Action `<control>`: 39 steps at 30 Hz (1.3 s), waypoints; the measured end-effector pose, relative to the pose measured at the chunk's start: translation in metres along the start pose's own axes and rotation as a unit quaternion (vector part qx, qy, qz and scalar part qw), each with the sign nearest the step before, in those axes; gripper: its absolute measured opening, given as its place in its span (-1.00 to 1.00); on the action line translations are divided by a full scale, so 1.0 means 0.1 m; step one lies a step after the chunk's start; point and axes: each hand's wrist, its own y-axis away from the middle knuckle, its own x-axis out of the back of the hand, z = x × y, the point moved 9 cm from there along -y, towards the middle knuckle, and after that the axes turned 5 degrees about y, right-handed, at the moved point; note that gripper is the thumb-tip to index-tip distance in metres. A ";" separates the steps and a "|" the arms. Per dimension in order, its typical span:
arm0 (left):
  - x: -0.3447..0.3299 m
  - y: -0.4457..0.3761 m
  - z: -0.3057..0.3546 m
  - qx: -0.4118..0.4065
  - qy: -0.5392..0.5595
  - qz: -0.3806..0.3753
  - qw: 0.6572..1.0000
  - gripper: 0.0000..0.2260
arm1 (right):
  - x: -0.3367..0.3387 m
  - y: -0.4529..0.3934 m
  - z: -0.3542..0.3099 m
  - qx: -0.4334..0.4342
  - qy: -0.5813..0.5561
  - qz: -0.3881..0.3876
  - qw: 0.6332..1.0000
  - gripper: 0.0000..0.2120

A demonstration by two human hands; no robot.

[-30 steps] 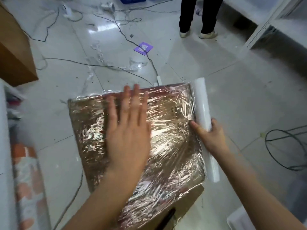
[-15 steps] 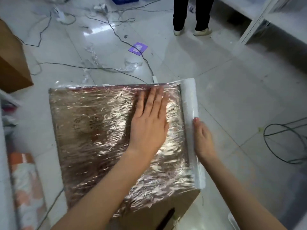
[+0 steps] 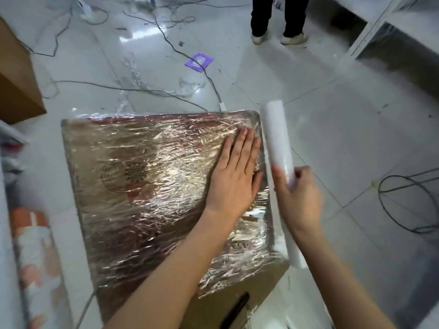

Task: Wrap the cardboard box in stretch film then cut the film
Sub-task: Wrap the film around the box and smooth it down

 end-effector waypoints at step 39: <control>-0.35 1.51 0.57 -0.182 0.008 -0.121 0.976 -0.47 | -0.63 -0.13 -0.13 0.042 -0.155 -0.121 0.980 -0.74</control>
